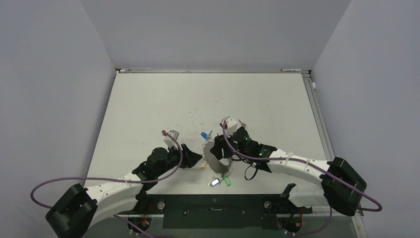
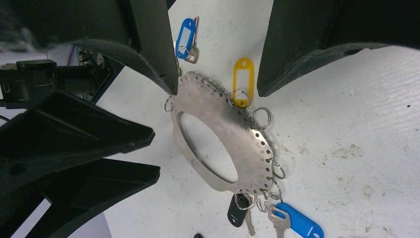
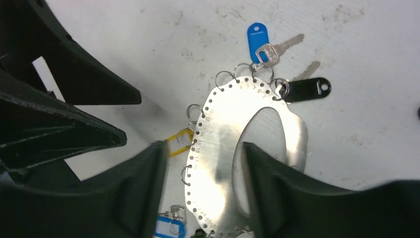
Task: Put the keys on the keyring
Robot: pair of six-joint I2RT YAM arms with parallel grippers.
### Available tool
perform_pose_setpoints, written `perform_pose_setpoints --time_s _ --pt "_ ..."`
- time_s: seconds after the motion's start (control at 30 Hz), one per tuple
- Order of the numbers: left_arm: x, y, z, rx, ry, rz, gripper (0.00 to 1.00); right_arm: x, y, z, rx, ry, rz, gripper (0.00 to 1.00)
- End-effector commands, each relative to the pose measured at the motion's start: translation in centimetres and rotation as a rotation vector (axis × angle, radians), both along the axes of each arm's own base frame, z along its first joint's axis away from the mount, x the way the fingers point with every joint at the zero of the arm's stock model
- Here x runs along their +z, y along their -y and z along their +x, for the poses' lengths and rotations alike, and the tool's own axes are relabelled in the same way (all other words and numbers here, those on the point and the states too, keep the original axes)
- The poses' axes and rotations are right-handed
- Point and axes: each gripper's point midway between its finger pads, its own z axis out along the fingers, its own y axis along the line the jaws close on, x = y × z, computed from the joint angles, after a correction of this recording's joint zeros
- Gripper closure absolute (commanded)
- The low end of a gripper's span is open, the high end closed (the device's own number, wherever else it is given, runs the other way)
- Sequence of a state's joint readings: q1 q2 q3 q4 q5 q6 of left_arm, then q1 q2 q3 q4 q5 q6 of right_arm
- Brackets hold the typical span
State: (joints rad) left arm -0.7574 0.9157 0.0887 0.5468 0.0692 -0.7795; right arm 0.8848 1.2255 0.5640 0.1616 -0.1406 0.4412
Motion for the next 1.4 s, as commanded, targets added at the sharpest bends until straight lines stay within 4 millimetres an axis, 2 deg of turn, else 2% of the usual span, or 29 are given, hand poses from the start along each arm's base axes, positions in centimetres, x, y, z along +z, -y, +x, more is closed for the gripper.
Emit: perform_pose_setpoints --time_s 0.0,0.03,0.1,0.23,0.3,0.43,0.53,0.63,0.7,0.8,1.1,1.23,1.37 --pt "1.0 0.2 1.1 0.015 -0.024 0.072 0.43 -1.0 1.8 1.1 -0.097 -0.003 -0.209 0.33" --pt "1.0 -0.1 1.2 0.029 -0.033 0.096 0.42 -1.4 1.9 0.9 -0.090 -0.022 -0.240 0.26" --pt "1.3 -1.1 1.5 0.056 -0.036 0.168 0.40 -2.3 2.2 0.5 -0.072 -0.043 -0.306 0.22" --pt "2.5 -3.6 1.9 0.145 -0.022 0.311 0.37 -2.9 3.7 -0.1 -0.105 -0.068 -0.366 0.21" --pt "3.3 -3.9 1.7 0.166 -0.028 0.345 0.34 -2.8 3.3 -1.3 -0.074 -0.072 -0.365 0.21" --pt "7.2 -4.0 1.2 0.185 -0.041 0.409 0.28 -2.7 1.6 -4.3 0.021 0.003 -0.436 0.22" --pt "9.9 -5.8 0.6 0.174 -0.016 0.536 0.23 -3.5 1.2 -5.4 0.043 0.068 -0.512 0.22" --pt "12.2 -8.9 1.8 0.264 0.085 0.664 0.18 -4.0 0.4 -5.7 0.057 0.115 -0.517 0.22" --pt "12.4 -9.7 2.1 0.277 0.123 0.673 0.17 -4.2 0.8 -5.1 0.005 0.130 -0.538 0.23" --pt "12.3 -8.5 1.4 0.206 0.131 0.587 0.17 -4.0 2.6 -3.9 -0.103 0.128 -0.563 0.31" --pt "12.4 -8.4 1.1 0.184 0.142 0.565 0.17 -3.6 5.4 -3.7 -0.130 -0.055 -0.334 0.48" --pt "12.3 -8.5 1.2 0.188 0.141 0.574 0.17 -2.7 4.0 -5.0 -0.020 -0.068 -0.257 0.46" --pt "12.4 -8.9 1.4 0.204 0.147 0.578 0.17 -2.0 2.4 -5.3 0.034 0.018 -0.304 0.34"
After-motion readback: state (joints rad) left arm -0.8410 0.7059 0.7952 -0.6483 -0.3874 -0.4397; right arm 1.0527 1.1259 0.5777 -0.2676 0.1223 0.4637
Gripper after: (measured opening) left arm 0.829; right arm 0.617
